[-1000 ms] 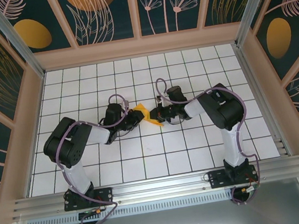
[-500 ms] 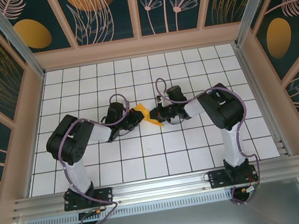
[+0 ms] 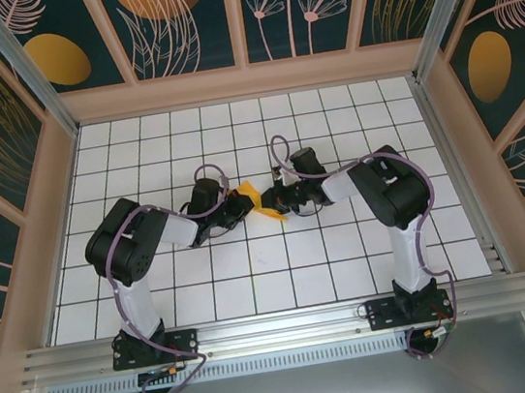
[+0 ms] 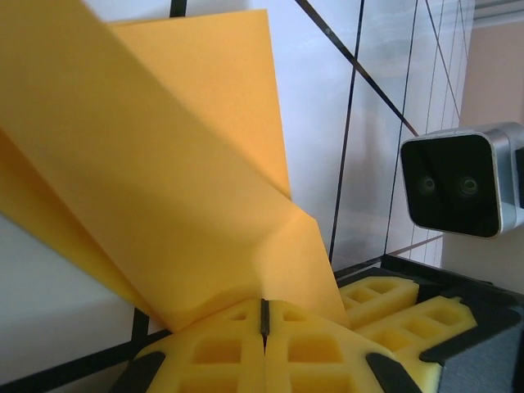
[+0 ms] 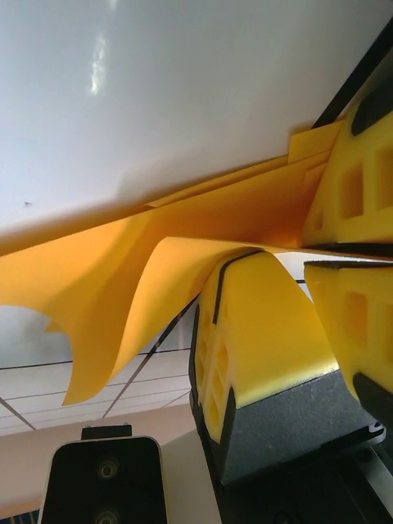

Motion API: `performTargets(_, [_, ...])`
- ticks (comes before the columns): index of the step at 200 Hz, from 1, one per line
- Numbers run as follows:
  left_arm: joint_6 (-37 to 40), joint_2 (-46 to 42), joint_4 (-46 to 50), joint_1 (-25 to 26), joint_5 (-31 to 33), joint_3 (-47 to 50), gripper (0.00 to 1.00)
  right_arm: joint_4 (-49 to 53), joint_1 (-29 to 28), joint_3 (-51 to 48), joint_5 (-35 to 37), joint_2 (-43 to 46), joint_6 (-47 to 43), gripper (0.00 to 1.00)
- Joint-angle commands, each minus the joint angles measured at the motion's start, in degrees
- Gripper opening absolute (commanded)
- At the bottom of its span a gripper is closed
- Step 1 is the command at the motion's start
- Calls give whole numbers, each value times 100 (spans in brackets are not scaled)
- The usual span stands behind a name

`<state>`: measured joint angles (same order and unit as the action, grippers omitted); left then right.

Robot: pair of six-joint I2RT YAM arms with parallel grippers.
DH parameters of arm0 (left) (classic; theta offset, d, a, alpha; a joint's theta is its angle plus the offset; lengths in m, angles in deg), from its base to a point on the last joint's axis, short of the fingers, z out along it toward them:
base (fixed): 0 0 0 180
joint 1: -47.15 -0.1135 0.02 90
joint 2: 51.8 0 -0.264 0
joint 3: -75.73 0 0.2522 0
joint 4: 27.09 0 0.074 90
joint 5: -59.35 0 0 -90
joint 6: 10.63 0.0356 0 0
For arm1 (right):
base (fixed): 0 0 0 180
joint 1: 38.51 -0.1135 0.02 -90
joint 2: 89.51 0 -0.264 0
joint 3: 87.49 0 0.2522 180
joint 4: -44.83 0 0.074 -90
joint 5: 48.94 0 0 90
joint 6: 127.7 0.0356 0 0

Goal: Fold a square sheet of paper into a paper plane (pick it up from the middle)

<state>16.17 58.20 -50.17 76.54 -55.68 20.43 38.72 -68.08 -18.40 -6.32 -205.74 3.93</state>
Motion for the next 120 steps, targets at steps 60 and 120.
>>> performTargets(60, [80, 309, 536, 23, 280, -169, 2, 1270, 38, 136, 202, 634, -1331, 26])
performTargets(120, [166, 317, 693, 23, 245, -303, 2, 1968, -23, 145, 884, 719, -2543, 21])
